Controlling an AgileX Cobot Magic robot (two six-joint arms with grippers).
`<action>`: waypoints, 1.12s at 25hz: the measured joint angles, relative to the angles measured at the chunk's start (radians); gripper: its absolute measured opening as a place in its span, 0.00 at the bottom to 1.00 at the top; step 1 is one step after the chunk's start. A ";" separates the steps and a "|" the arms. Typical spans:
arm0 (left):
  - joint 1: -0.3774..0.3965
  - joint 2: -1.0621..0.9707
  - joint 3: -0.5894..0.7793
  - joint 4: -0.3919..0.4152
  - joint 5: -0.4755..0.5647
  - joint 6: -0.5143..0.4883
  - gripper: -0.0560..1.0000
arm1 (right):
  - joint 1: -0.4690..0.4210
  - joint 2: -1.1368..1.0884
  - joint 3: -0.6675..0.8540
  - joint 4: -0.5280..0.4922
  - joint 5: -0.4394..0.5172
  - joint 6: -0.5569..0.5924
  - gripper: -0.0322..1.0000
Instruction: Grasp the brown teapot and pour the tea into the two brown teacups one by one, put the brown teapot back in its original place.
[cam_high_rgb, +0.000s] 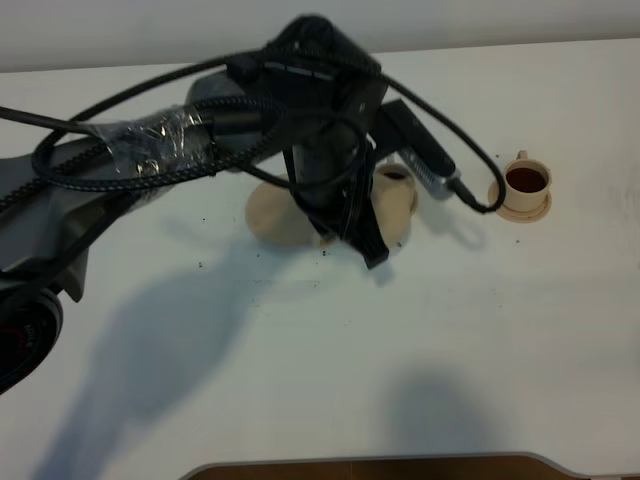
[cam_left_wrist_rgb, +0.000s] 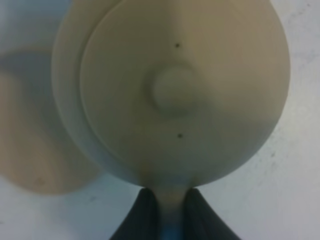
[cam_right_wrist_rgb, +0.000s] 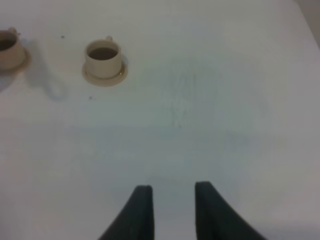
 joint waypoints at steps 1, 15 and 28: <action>0.000 0.000 0.021 -0.008 -0.032 -0.004 0.15 | 0.000 0.000 0.000 0.000 0.000 0.000 0.25; 0.109 -0.131 0.071 -0.015 -0.060 -0.128 0.15 | 0.000 0.000 0.000 0.000 0.000 0.000 0.25; 0.237 -0.094 0.174 -0.074 -0.154 -0.216 0.15 | 0.000 0.000 0.000 0.000 0.000 0.000 0.25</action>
